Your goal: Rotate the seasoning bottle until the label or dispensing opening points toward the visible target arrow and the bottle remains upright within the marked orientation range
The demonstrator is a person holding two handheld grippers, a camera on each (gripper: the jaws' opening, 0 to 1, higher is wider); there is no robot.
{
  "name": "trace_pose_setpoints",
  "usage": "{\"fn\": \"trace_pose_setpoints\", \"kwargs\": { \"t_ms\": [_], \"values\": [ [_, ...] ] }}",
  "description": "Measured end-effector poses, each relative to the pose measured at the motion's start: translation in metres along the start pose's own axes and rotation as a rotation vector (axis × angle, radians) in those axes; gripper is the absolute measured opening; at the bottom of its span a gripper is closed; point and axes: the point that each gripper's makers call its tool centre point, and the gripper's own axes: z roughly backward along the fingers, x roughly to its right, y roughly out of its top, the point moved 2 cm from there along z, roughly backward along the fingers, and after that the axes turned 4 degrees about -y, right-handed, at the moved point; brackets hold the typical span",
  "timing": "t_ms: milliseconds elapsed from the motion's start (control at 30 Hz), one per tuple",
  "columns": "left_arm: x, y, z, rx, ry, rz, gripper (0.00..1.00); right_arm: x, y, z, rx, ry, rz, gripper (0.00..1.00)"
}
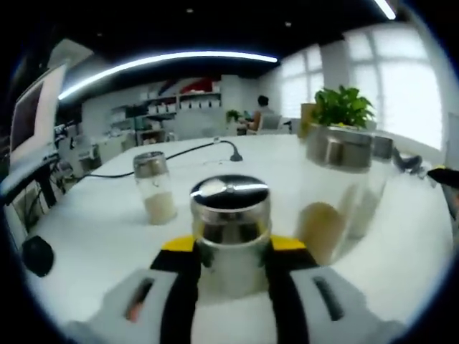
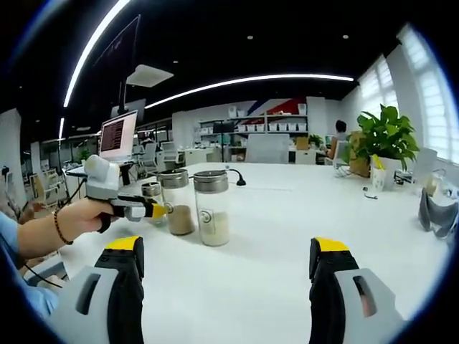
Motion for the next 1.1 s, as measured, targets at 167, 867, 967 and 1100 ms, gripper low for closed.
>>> {"fn": "trace_pose_setpoints", "kwargs": {
  "t_ms": [167,867,967,1100],
  "values": [
    [0.002,0.001,0.0,0.0,-0.023,-0.005,0.37,0.0,0.0,0.0,0.003,0.003,-0.001,0.99],
    [-0.025,0.009,0.026,-0.12,-0.541,-0.186,0.73,-0.008,-0.001,-0.001,-0.013,0.04,-0.008,0.99],
    [-0.022,0.013,0.028,-0.075,-0.685,-0.225,0.71,-0.012,-0.002,-0.001,-0.025,0.069,-0.016,0.99],
    [-0.008,0.015,0.037,-0.033,-0.855,-0.404,0.68,-0.014,0.004,0.002,-0.001,0.092,-0.037,0.99]
  ]
}}
